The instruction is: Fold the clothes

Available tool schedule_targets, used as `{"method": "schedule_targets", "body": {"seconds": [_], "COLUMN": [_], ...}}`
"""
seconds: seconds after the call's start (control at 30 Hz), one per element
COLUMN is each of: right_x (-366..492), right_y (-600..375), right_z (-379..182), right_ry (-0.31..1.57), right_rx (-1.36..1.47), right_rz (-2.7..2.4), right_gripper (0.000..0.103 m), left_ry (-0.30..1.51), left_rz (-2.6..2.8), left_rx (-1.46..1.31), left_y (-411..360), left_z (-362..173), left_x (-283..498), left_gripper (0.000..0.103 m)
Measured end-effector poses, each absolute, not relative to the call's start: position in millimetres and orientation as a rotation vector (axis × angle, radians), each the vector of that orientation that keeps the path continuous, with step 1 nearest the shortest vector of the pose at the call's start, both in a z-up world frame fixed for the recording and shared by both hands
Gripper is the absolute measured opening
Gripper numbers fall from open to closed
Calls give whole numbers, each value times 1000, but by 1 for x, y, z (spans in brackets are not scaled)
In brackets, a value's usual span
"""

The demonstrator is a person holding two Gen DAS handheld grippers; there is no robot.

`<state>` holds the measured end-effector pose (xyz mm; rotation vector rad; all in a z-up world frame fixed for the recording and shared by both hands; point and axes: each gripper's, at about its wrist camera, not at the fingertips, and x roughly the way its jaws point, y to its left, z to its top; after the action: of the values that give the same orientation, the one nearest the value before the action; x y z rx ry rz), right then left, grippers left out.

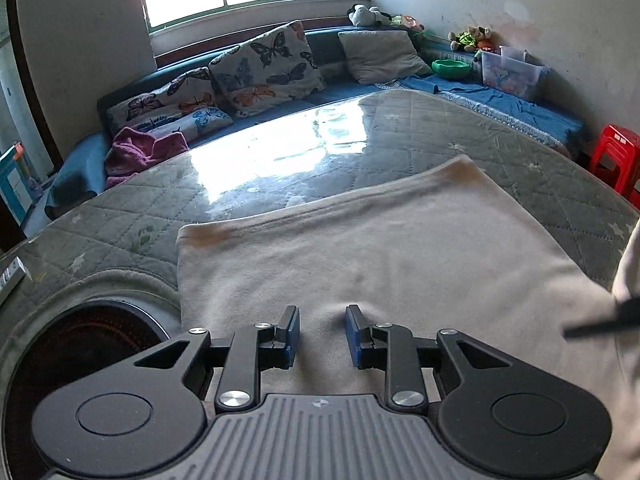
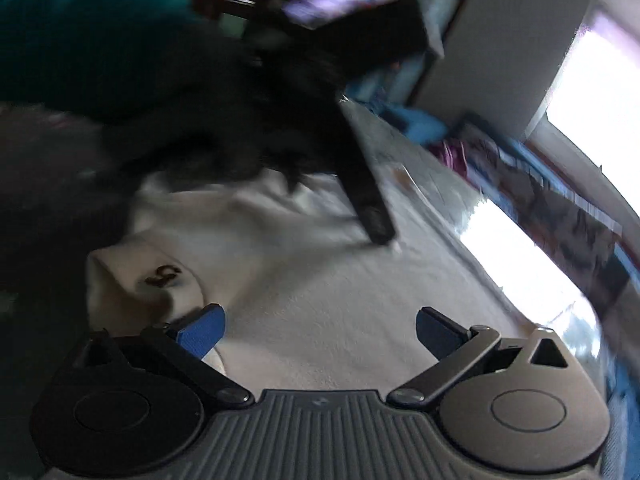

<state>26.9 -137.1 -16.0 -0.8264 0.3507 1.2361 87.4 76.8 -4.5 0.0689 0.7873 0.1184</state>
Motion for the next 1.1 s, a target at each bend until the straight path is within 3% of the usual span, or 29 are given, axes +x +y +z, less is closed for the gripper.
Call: {"method": "schedule_targets", "body": {"seconds": [0.2,0.6,0.93,1.1], "right_x": [19,45,87,87], "right_y": [-147,-208,-300,-308], "right_z": [-11,-1,-1,1], "right_ry": [366,605,728,691], "right_rx": [-813,-431,-59,-95], "right_rz": [1292,1136,911,833], "right_gripper": [103,103,103,103], "left_ry": [772,722,719,742], "left_rz": [125,131,49,22], "left_rx": [56,-1,-4,35], "left_y": [78,67,37,29], "left_z": [-7,3,1,-7], "left_x": [85,32,-11,-31], "left_gripper": [31,45,46,46]}}
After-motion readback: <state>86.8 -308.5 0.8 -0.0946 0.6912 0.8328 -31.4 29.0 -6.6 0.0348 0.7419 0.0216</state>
